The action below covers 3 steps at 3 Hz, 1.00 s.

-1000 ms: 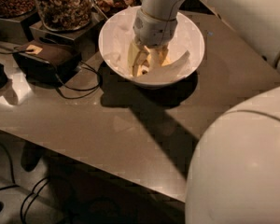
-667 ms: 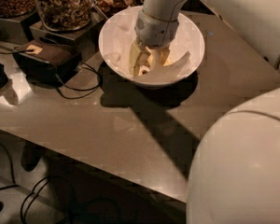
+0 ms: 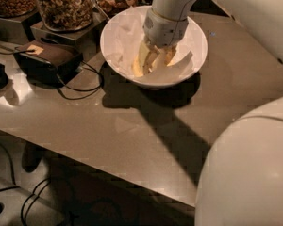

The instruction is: Pick banana from white bowl

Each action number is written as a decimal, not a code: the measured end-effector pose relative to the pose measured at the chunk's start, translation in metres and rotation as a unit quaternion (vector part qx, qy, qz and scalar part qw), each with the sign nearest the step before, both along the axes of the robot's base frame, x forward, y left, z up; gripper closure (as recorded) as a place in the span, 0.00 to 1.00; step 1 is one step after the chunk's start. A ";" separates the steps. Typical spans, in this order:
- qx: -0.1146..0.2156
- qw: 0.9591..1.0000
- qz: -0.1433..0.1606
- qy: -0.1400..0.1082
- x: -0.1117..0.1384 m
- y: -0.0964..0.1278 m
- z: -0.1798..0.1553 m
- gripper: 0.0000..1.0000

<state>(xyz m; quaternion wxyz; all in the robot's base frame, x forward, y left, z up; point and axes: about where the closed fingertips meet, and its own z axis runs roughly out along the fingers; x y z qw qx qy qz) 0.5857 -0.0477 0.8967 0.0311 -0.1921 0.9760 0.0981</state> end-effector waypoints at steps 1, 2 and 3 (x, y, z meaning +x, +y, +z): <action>0.000 1.000 0.000 0.000 0.000 0.000 0.000 0.94; 0.000 1.000 0.000 0.000 0.000 0.000 0.000 1.00; 0.000 1.000 0.000 0.000 0.000 0.000 0.000 1.00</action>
Offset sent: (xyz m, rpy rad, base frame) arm 0.0000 0.0000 0.0000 0.0000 0.0000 0.0000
